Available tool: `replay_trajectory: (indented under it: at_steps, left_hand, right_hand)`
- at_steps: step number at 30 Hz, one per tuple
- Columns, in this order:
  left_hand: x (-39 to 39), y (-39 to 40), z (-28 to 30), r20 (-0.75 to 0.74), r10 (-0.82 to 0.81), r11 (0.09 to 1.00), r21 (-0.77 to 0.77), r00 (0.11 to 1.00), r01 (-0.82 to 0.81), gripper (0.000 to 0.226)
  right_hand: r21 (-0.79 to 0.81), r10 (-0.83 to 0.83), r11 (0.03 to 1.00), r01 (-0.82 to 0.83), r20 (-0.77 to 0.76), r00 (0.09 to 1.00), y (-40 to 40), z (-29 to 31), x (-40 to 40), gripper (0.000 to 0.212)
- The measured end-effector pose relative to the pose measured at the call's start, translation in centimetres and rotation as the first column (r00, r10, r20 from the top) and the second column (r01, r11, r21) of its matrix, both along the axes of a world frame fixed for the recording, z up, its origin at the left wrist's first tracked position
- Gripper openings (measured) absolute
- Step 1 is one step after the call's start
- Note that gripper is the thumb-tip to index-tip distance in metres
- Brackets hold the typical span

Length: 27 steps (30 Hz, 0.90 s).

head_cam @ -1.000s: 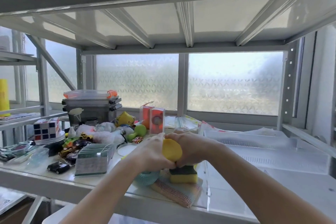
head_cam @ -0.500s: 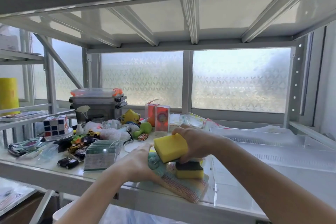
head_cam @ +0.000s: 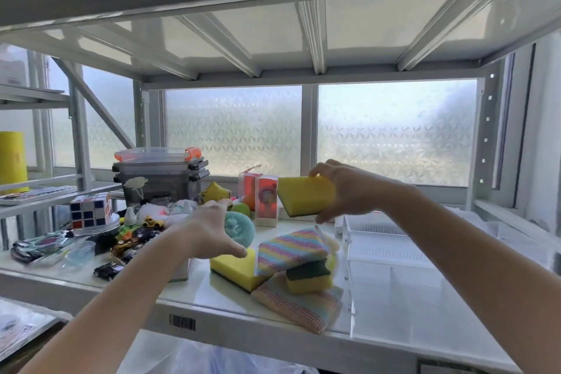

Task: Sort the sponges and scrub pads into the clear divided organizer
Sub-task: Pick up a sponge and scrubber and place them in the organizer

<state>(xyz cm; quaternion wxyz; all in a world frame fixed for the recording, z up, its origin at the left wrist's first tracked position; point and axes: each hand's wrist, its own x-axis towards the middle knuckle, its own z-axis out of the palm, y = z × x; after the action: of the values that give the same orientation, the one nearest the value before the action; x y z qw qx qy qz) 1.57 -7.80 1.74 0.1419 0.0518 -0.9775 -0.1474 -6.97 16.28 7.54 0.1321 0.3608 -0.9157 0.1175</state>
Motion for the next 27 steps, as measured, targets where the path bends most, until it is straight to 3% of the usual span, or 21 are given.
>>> replay_trajectory:
  at_steps: [5, 14, 20, 27]
  left_hand:
    - [-0.3, 2.2, 1.4, -0.125, -0.069, 0.996, 0.041, 0.990, 0.074, 0.103]
    - [-2.3, 13.6, 0.6, -0.215, -0.390, 0.900, 0.114, 0.895, 0.420, 0.087]
    - [-2.8, 21.3, -1.4, -0.168, -0.550, 0.813, 0.116, 0.818, 0.570, 0.086]
    - [-3.1, 28.1, -2.4, -0.112, -0.633, 0.757, 0.113, 0.766, 0.643, 0.075]
  right_hand:
    - [-0.055, -0.131, 0.990, 0.128, -0.046, 0.990, 4.5, 1.3, -0.6, 0.076]
    - [-0.082, -0.438, 0.898, 0.432, -0.074, 0.896, 17.1, 0.6, -2.4, 0.086]
    - [-0.026, -0.474, 0.880, 0.475, -0.128, 0.871, 22.7, -1.8, -3.0, 0.091]
    - [-0.009, -0.456, 0.888, 0.459, -0.144, 0.878, 23.8, -3.9, -4.3, 0.092]
